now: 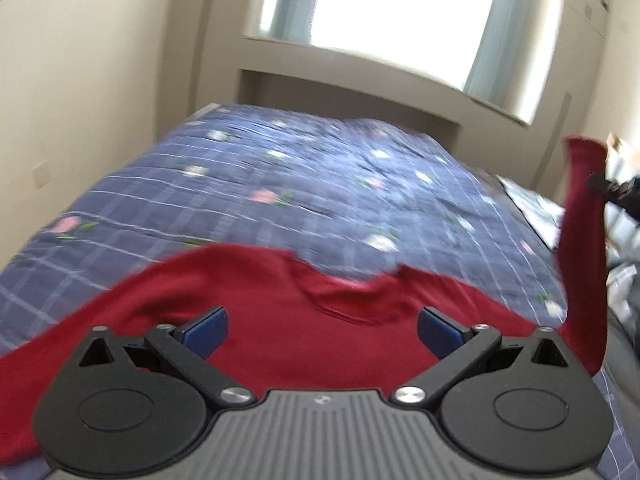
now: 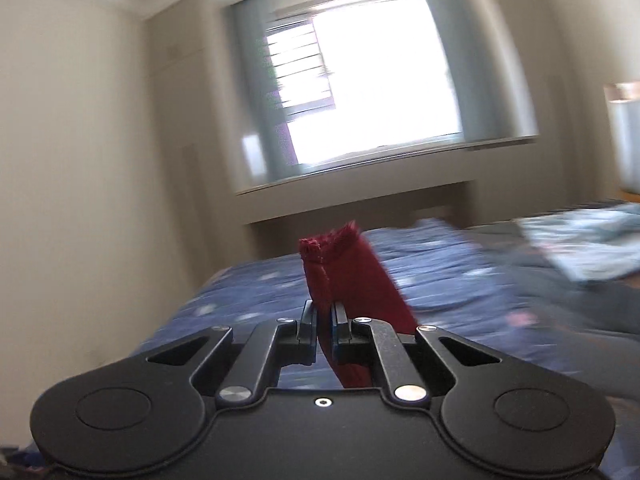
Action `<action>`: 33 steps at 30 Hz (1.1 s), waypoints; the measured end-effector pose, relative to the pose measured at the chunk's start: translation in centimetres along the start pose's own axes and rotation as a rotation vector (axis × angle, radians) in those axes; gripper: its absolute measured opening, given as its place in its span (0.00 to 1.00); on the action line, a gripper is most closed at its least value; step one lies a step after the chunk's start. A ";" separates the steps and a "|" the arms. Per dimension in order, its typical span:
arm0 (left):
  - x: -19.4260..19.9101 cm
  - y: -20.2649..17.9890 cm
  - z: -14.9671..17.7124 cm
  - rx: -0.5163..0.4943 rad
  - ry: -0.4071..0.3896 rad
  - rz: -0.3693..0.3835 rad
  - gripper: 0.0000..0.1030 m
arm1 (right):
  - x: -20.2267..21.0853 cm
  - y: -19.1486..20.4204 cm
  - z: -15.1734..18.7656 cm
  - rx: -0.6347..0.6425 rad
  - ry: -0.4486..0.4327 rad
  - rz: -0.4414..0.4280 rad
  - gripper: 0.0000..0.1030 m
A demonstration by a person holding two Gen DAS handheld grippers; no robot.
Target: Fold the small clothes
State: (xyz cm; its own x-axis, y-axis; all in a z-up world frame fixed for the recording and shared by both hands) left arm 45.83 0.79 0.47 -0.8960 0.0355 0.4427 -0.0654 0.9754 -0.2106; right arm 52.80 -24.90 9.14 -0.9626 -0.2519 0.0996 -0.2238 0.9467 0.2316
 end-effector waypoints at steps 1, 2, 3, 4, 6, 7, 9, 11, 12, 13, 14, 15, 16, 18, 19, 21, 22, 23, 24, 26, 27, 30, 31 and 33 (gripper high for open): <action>0.4 1.3 -0.4 0.013 -0.011 -0.018 1.00 | -0.7 1.8 1.0 0.018 0.017 -0.033 0.06; 0.7 2.7 -0.6 0.024 -0.021 -0.037 1.00 | -1.3 3.6 2.1 0.038 0.035 -0.063 0.06; 1.0 4.0 -0.9 0.032 -0.030 -0.055 1.00 | -2.2 5.9 3.6 0.067 0.064 -0.098 0.06; 1.2 5.3 -1.0 0.039 -0.036 -0.074 1.00 | -2.7 7.6 5.0 0.089 0.093 -0.127 0.06; 1.4 7.6 -1.0 0.048 -0.038 -0.111 1.00 | -3.4 11.1 8.4 0.138 0.163 -0.183 0.06; 1.4 8.8 -1.0 0.055 -0.035 -0.126 1.00 | -3.7 12.3 9.9 0.163 0.196 -0.204 0.06; 1.3 10.7 -0.8 0.072 -0.027 -0.150 1.00 | -4.0 15.1 13.2 0.228 0.263 -0.242 0.06; 0.9 12.3 -0.3 0.086 -0.019 -0.168 1.00 | -4.3 16.9 16.2 0.296 0.318 -0.267 0.06; 0.6 12.8 0.0 0.091 -0.015 -0.175 1.00 | -4.4 17.7 17.8 0.330 0.349 -0.277 0.06; 0.3 13.3 0.3 0.097 -0.010 -0.182 1.00 | -4.8 18.3 19.1 0.355 0.375 -0.285 0.06; -0.2 13.7 0.6 0.105 -0.004 -0.186 1.00 | -5.0 18.5 20.1 0.372 0.394 -0.293 0.07; -0.4 13.8 1.0 0.109 0.001 -0.187 1.00 | -5.1 18.5 20.9 0.381 0.415 -0.303 0.08; -0.7 14.0 1.4 0.114 0.006 -0.187 1.00 | -5.1 18.6 21.3 0.375 0.429 -0.310 0.14; -1.6 13.7 1.9 0.123 0.016 -0.177 1.00 | -4.7 18.2 21.4 0.339 0.448 -0.321 0.27; -2.1 13.5 2.1 0.122 0.020 -0.170 1.00 | -4.7 17.6 21.0 0.322 0.447 -0.330 0.42; -2.9 12.6 2.4 0.113 0.024 -0.152 1.00 | -3.2 16.5 19.5 0.308 0.416 -0.339 0.72; -3.2 12.1 2.5 0.105 0.025 -0.142 1.00 | -2.5 15.7 18.8 0.307 0.392 -0.340 0.82; -3.8 11.5 2.7 0.093 0.024 -0.129 1.00 | -1.9 14.8 17.9 0.309 0.372 -0.334 0.85; -4.4 10.9 2.8 0.083 0.026 -0.119 1.00 | -1.4 13.3 17.2 0.311 0.353 -0.319 0.86; -5.6 9.6 3.4 0.063 0.038 -0.092 1.00 | -0.5 10.5 15.8 0.299 0.331 -0.268 0.91; -6.4 8.9 3.8 0.054 0.053 -0.075 1.00 | -0.1 8.7 15.1 0.285 0.317 -0.236 0.92; -8.3 7.1 5.2 0.039 0.107 -0.040 1.00 | 0.4 2.7 13.6 0.263 0.286 -0.091 0.95; -8.7 6.8 5.6 0.036 0.115 -0.038 0.99 | 0.3 0.5 13.3 0.257 0.291 -0.026 0.95; -9.2 6.2 6.2 0.029 0.118 -0.033 0.92 | -0.1 -3.7 13.1 0.223 0.291 0.083 0.93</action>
State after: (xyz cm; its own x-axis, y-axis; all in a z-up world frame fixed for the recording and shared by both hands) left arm 50.95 5.18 -10.31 -0.8351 0.0301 0.5493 -0.1086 0.9698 -0.2183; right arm 51.70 -25.81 -4.37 -0.9021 -0.1890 0.3878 -0.2057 0.9786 -0.0015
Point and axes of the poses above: each gripper's, at about its wrist camera, not at the fingertips, and x roughly against the way its jaws point, y to its left, z to its underside, the point moved 6 cm from there along -x, roughly the way its jaws point, and after that the axes turned 10 degrees about -y, right-handed, at the moved point
